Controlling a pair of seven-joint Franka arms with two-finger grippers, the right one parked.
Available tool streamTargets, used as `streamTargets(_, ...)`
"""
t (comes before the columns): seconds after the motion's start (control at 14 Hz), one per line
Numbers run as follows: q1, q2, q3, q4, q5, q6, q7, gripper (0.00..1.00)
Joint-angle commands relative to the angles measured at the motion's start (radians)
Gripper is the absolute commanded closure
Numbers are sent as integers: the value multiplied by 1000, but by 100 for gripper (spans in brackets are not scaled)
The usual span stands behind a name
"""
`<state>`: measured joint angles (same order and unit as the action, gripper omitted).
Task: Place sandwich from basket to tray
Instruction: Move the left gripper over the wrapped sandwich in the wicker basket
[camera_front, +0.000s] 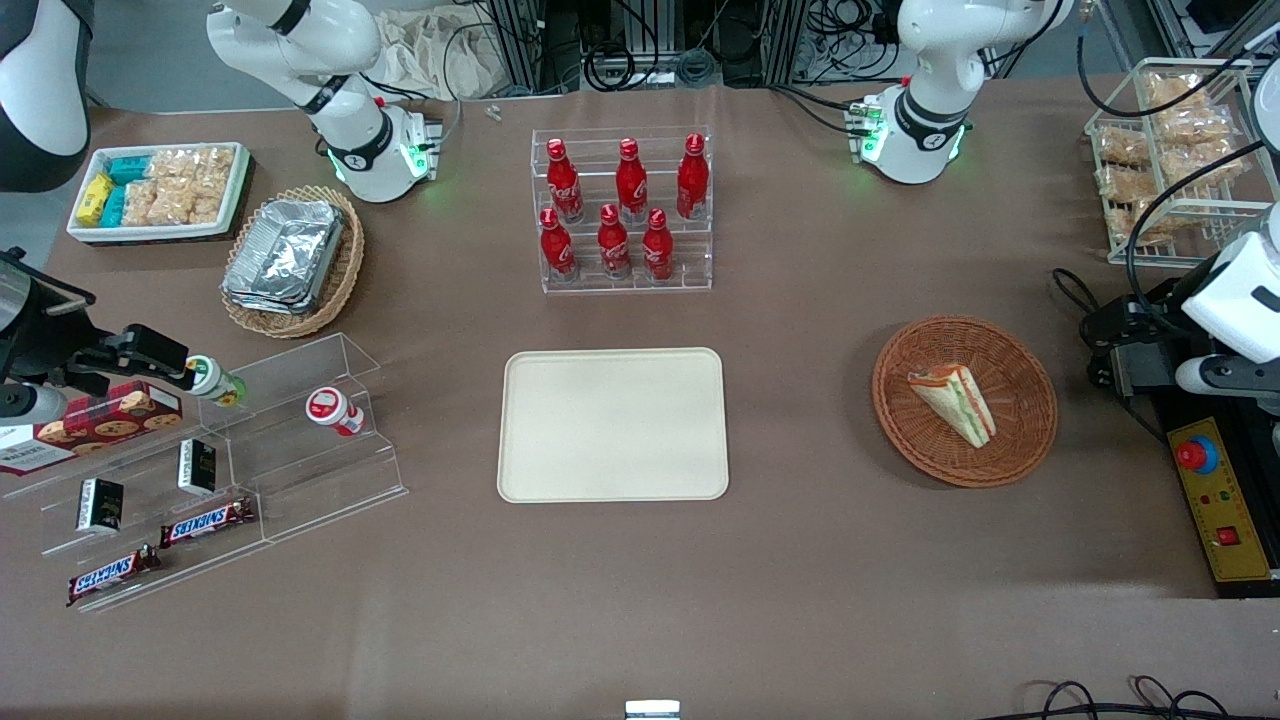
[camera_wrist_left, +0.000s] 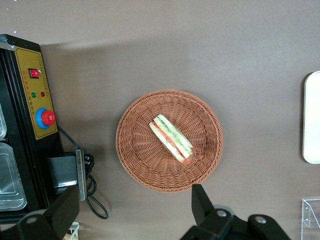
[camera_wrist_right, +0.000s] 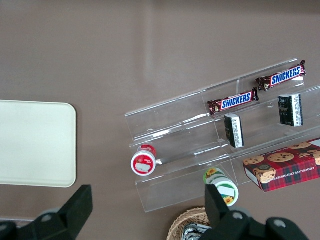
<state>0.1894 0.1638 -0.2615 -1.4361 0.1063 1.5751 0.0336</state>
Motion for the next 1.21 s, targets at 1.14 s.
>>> streamTargets(1.14, -5, -18, -22, -588, -37, 500, -463, 1)
